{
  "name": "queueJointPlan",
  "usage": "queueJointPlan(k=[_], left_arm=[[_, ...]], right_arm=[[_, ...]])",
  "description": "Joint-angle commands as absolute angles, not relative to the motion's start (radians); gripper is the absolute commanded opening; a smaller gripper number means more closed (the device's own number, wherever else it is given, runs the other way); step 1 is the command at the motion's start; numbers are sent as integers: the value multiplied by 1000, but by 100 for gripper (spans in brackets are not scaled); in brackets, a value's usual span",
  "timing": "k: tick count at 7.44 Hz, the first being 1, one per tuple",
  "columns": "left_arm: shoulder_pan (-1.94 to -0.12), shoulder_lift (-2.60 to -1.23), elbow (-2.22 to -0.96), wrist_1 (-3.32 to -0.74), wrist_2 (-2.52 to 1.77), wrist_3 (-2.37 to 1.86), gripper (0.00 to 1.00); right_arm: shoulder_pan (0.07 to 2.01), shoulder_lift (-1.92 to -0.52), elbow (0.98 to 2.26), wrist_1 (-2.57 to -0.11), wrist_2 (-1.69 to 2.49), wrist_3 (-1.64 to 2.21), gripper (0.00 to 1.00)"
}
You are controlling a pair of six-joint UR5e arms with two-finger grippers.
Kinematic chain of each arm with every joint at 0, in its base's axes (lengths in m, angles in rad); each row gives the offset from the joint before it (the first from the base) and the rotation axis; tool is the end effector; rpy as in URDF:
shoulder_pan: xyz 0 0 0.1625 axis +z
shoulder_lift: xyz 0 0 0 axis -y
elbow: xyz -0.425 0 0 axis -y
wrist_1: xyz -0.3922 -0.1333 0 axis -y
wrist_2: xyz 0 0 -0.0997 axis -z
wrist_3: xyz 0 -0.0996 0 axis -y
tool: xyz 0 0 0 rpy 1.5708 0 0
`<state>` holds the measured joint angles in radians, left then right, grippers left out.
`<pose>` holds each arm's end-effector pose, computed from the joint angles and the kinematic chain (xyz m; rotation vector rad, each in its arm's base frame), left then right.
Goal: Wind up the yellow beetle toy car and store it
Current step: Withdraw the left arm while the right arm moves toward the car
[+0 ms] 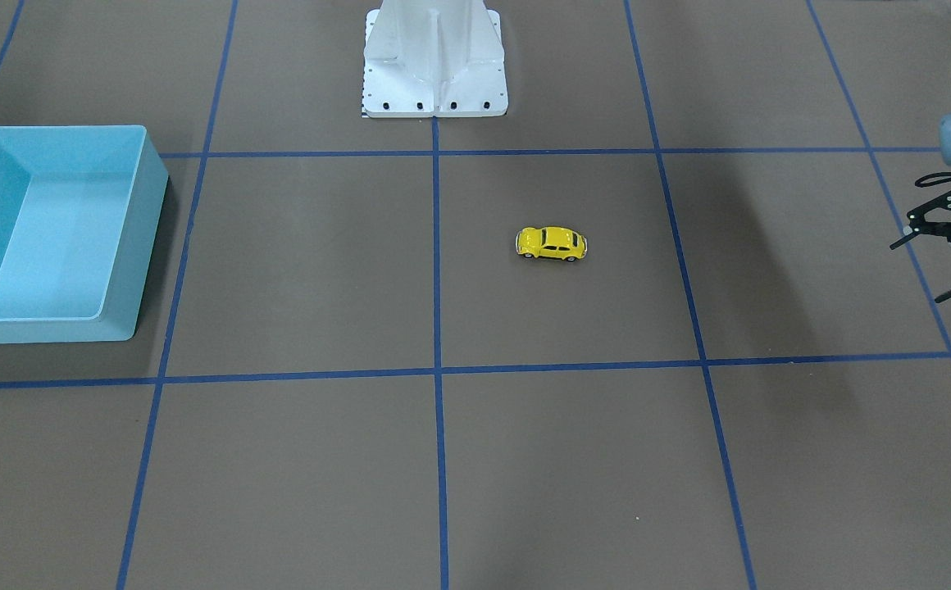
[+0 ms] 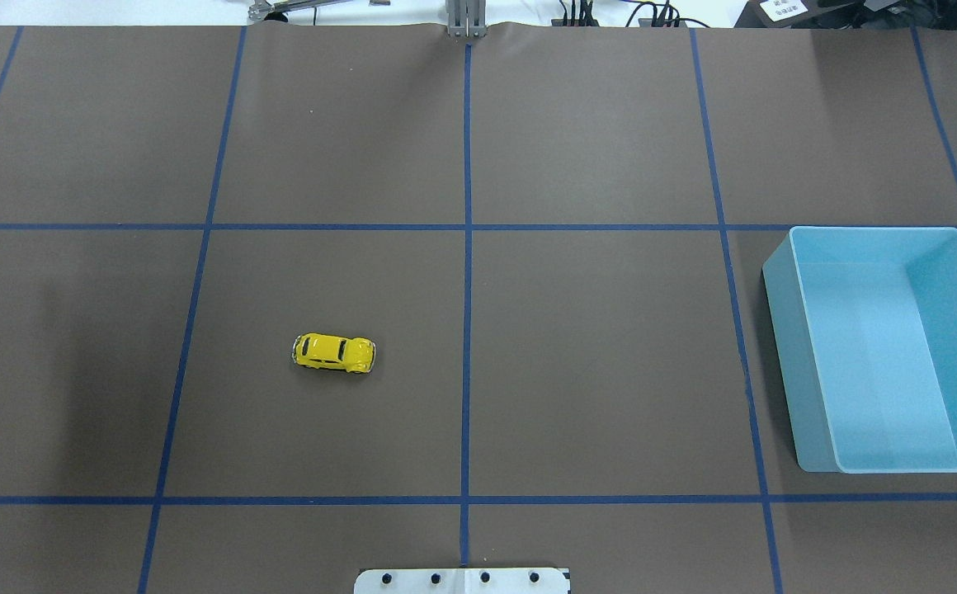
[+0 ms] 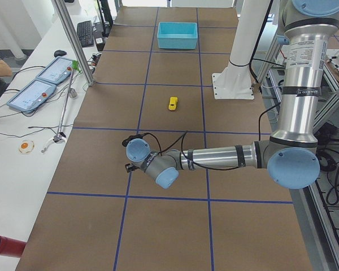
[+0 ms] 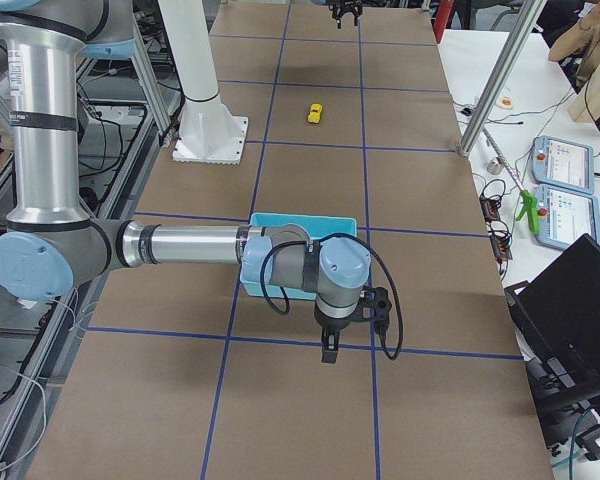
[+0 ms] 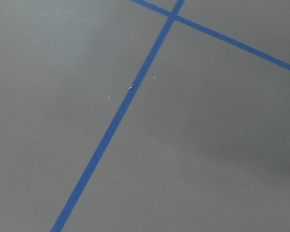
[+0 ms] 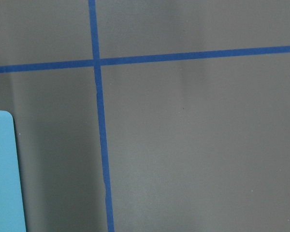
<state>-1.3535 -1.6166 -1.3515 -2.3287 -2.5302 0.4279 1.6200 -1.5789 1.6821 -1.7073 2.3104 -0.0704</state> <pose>0.0617 -0.5194 0.6474 0.6536 0.8972 0.8597 0.0899 -0.4800 0.6239 0.0125 -0.7401 -0.0079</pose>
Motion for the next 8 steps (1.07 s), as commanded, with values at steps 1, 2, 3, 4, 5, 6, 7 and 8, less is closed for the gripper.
queueJointPlan(k=[1,2,3,4,5,6,7,8], left_arm=[[-1408,-1627,-1353,-2187,-2494,419,100],[-1446,-1632,-1351,-2137,-2499,404,100],[-1465,-1629,-1350,-2131,-2500,335,100],[-1485,-1615,-1348,-2129,-2502,269,100],[-1496,-1608,-1347,-2115,-2502,234,100],[-1529,-1595,-1350,-2059,-2506,232,100],[-1543,-1586,-1367,-2027,-2513,232,100],[-1560,-1559,-1403,-1982,-2514,232,100]], right_arm=[[1474,-1455,1695,-1710,2296,-64,100],[1429,-1425,1695,-1707,2299,-64,100],[1349,-1332,1681,-1718,2287,-60,100],[1279,-1260,1674,-1717,2275,-60,100],[1243,-1197,1684,-1717,2222,-60,100],[1179,-1165,1698,-1706,2197,-60,100],[1130,-1134,1707,-1695,2191,-67,100],[1099,-1135,1706,-1604,2189,-64,100]])
